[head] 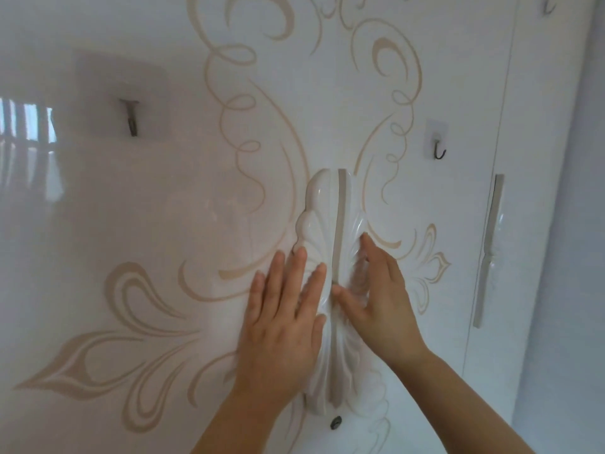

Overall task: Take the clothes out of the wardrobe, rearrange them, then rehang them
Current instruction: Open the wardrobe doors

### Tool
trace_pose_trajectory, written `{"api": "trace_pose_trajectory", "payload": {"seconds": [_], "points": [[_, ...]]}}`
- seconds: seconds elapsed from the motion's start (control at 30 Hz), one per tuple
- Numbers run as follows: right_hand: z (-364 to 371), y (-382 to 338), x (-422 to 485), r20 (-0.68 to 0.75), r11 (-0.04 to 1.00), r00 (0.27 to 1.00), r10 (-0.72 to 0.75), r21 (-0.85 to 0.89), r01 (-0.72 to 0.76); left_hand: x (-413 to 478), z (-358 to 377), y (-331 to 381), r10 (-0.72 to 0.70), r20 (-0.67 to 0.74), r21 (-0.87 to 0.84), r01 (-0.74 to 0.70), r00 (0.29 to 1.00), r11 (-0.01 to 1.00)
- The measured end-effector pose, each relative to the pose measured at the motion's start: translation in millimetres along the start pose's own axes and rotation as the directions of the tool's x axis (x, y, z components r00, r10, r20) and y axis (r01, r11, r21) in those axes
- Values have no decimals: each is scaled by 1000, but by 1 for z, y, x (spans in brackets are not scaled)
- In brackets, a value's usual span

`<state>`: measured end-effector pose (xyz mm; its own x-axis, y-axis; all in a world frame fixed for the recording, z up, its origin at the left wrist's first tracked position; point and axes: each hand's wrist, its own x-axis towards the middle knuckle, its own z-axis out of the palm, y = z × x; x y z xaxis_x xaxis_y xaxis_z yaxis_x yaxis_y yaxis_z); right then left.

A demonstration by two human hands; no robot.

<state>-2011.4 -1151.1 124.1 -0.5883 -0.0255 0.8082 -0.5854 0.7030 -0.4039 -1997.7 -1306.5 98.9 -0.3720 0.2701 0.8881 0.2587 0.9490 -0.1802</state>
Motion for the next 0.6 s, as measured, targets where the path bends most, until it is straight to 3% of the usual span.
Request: {"api": "trace_pose_trajectory", "payload": {"seconds": [0.2,0.6], "points": [[3,-2,2,-17,999,999,29,35,-28,-1,6,0,23,-29,51,-22,999,998],[-22,-4,5,34,913,978,204,354,-203,-3,6,0,28,-90,-20,-30,996,999]]}}
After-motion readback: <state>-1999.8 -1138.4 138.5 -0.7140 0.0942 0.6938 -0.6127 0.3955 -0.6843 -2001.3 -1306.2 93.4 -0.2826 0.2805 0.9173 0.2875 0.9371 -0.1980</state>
